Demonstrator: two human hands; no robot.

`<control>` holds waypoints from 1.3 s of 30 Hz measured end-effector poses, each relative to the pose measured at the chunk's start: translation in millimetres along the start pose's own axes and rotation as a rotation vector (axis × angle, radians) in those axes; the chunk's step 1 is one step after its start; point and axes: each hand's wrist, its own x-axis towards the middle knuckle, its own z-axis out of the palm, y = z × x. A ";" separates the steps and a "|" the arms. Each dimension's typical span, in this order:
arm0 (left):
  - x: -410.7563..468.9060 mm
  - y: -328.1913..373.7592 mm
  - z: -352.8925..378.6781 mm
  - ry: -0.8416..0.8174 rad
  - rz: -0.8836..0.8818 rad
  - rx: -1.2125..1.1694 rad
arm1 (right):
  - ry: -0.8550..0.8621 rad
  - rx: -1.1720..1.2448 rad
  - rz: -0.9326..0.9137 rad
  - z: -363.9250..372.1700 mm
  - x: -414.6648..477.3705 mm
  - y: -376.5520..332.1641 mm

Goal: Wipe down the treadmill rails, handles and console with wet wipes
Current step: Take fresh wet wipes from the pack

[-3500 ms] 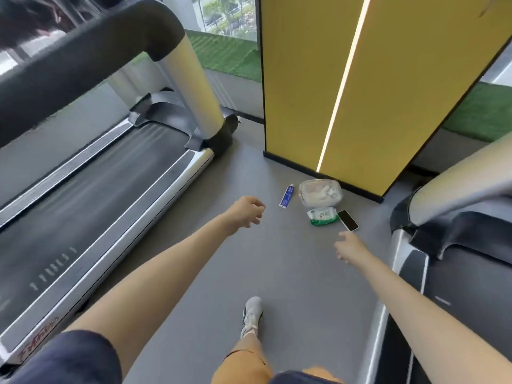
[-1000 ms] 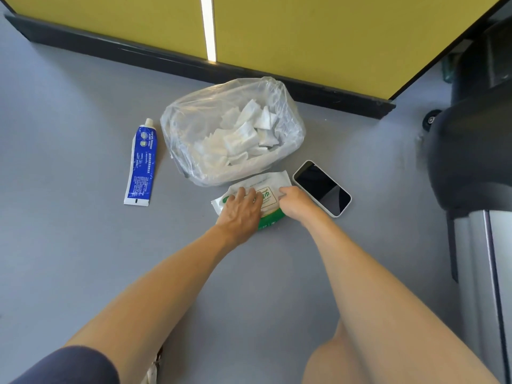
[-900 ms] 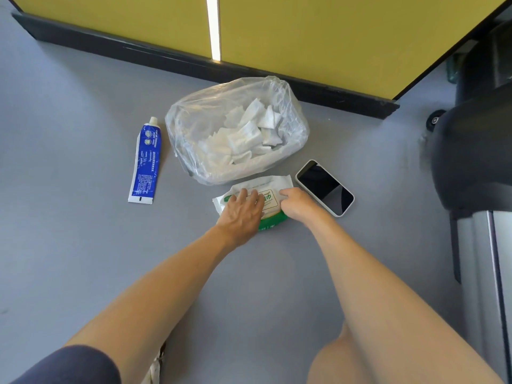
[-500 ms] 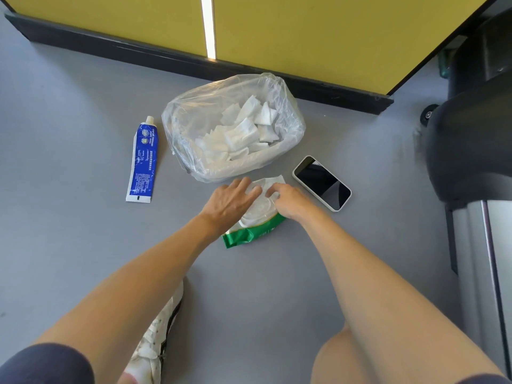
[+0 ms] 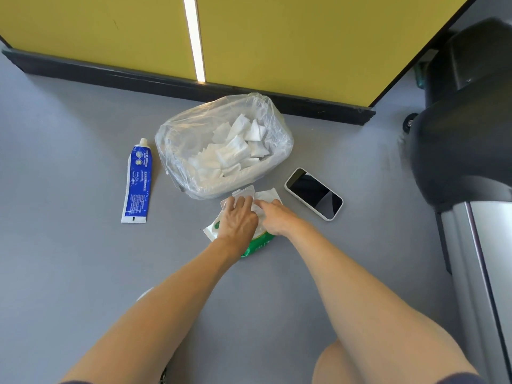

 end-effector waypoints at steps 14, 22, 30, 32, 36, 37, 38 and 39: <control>14.2 3.7 -1.2 0.034 -0.029 0.009 | 0.015 0.046 -0.002 1.2 -4.1 7.7; 12.6 -4.8 2.6 0.077 0.006 -0.104 | 0.042 0.042 -0.046 5.9 -5.8 10.2; 18.5 5.3 2.4 0.071 -0.012 -0.050 | 0.048 0.060 -0.057 7.4 1.5 14.9; 19.7 5.7 4.7 0.079 -0.018 -0.074 | 0.046 0.056 -0.059 7.6 1.7 15.9; 25.3 -1.2 3.6 0.067 -0.073 -0.223 | 0.049 0.054 -0.063 6.7 1.2 18.7; 26.2 -3.6 2.4 0.064 -0.089 -0.274 | 0.051 0.056 -0.063 6.9 1.4 19.0; 26.7 -5.8 1.7 0.059 -0.099 -0.333 | 0.053 0.059 -0.062 7.4 1.7 19.2; 26.9 -8.4 1.7 0.054 -0.100 -0.395 | 0.056 0.064 -0.060 7.9 1.8 19.3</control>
